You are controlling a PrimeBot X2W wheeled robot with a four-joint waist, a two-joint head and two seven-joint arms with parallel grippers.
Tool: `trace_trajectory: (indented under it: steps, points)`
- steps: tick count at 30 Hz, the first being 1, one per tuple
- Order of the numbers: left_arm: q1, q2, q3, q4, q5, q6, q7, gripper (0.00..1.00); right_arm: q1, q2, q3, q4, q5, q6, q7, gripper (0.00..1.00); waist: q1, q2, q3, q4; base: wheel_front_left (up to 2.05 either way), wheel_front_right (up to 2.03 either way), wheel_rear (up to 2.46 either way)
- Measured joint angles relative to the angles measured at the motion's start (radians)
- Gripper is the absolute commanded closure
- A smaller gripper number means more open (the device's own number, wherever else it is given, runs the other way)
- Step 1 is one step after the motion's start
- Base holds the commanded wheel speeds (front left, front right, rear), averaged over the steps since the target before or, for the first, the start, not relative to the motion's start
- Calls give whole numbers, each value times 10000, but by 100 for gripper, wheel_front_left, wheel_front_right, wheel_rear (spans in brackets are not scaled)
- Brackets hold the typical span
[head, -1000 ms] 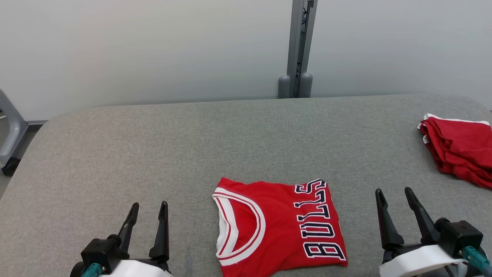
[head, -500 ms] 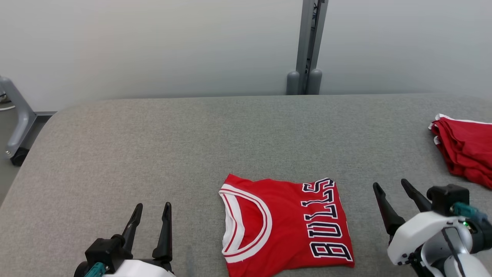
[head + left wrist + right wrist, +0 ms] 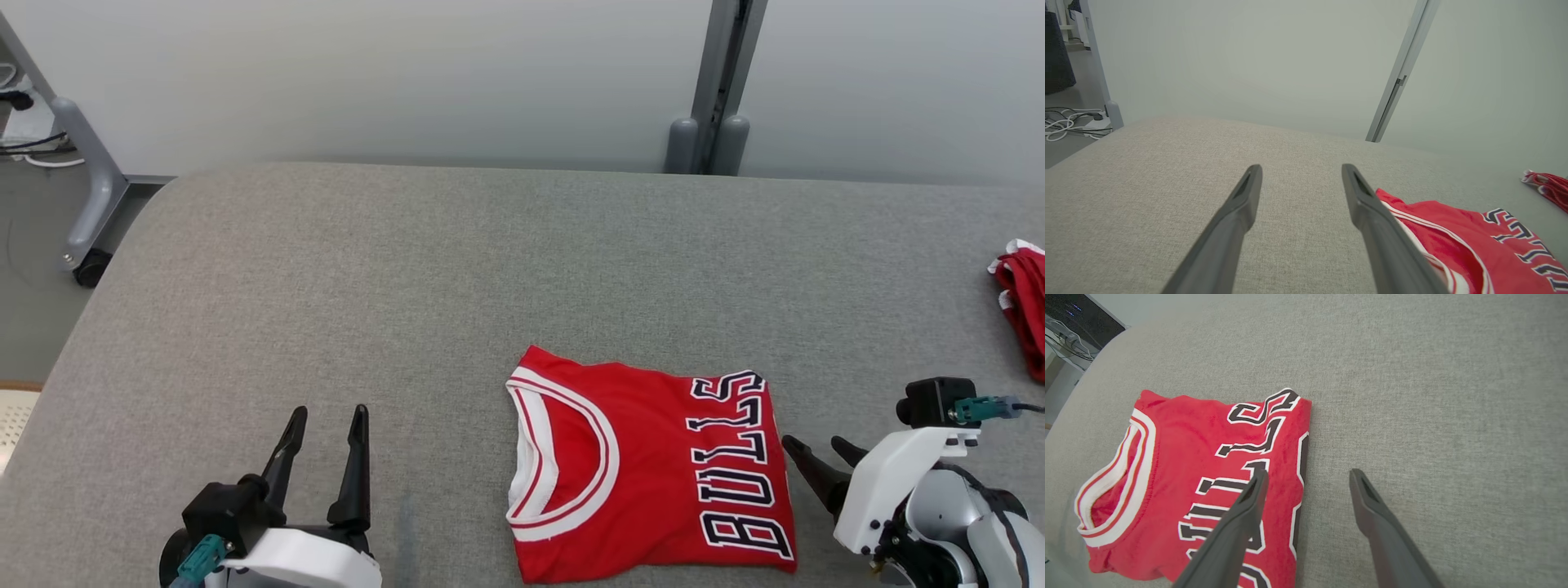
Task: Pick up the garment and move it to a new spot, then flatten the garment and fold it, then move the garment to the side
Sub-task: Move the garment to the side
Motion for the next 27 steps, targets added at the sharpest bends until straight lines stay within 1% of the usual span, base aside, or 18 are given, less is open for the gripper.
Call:
trace_trajectory:
  steps: [7, 13, 14, 15, 17, 18, 22, 27]
  points:
    - [-203, -8, 38, -44, 94, -48, 0, 0, -477, -157, 598, 1030, 917, -2, 318, 0, 0, 0, 386, 433, 0, 0, 0]
    - [-214, -8, 117, -48, 136, -59, 0, 0, -802, -414, 1149, 1239, 1569, 0, 424, 0, 0, 0, 604, 644, 0, 0, 0]
    - [-216, -12, 125, -48, 155, -59, 0, 0, -840, -466, 1239, 1258, 1593, 0, 359, 34, 0, 0, 617, 648, 0, 0, 0]
    - [-216, -13, 136, -48, 163, -59, 0, 0, -886, -512, 1363, 1289, 1603, 0, 291, 55, 0, 0, 622, 644, 0, 0, 0]
    - [-216, -13, 159, -50, 167, -59, 0, 0, -929, -583, 1603, 1312, 1651, 0, 105, 72, 0, 0, 625, 620, 0, 0, 0]
    - [-216, -13, 159, -50, 167, -59, 0, 0, -929, -583, 1603, 1312, 1651, 0, 105, 100, 0, 0, 625, 620, 0, 0, 0]
    - [-220, -17, 194, -71, 180, -63, 0, 0, -1097, -675, 1965, 1429, 1770, 0, -291, 100, 0, 0, 622, 472, 0, 0, 0]
    - [-222, -23, 196, -117, 253, -121, 0, 0, -1491, -1045, 2188, 1488, 1816, 2, -740, 100, 0, 0, 630, 69, 0, 0, 0]
